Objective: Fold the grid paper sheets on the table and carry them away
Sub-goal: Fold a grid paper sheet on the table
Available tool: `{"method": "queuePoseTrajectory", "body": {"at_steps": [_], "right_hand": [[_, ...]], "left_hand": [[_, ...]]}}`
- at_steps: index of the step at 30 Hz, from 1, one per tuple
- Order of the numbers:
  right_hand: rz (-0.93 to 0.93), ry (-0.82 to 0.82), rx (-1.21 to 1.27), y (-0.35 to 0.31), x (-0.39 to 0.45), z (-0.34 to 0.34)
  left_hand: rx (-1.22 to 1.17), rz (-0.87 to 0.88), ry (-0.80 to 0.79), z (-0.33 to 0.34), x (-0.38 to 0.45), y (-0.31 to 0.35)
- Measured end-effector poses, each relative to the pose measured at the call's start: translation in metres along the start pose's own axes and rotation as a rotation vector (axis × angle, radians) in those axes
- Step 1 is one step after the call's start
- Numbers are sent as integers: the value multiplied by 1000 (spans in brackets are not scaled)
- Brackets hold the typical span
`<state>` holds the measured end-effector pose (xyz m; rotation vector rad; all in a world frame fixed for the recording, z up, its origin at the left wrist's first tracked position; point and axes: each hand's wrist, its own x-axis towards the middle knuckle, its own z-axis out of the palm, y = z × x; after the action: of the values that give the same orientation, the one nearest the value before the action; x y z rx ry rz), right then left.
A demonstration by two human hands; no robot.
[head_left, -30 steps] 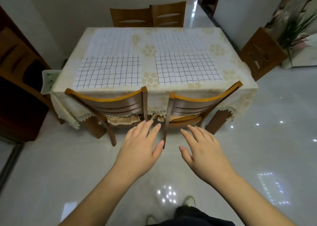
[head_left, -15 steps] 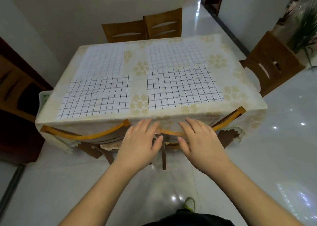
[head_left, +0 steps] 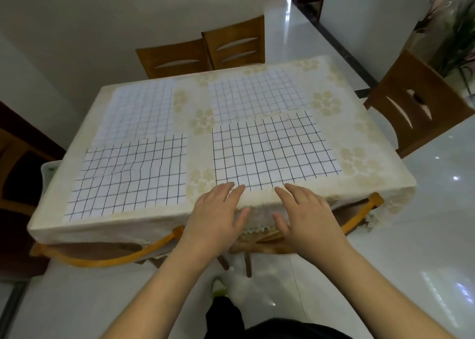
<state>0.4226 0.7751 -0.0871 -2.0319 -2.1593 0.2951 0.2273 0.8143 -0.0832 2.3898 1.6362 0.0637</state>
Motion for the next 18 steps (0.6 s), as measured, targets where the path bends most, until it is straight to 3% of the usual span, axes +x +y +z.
{"method": "queuePoseTrajectory", "body": {"at_steps": [13, 18], "right_hand": [[216, -105, -88, -63, 100, 15], [338, -112, -50, -76, 118, 23]], "left_hand": [[-85, 221, -114, 0, 112, -126], [-81, 321, -109, -9, 162, -137]]}}
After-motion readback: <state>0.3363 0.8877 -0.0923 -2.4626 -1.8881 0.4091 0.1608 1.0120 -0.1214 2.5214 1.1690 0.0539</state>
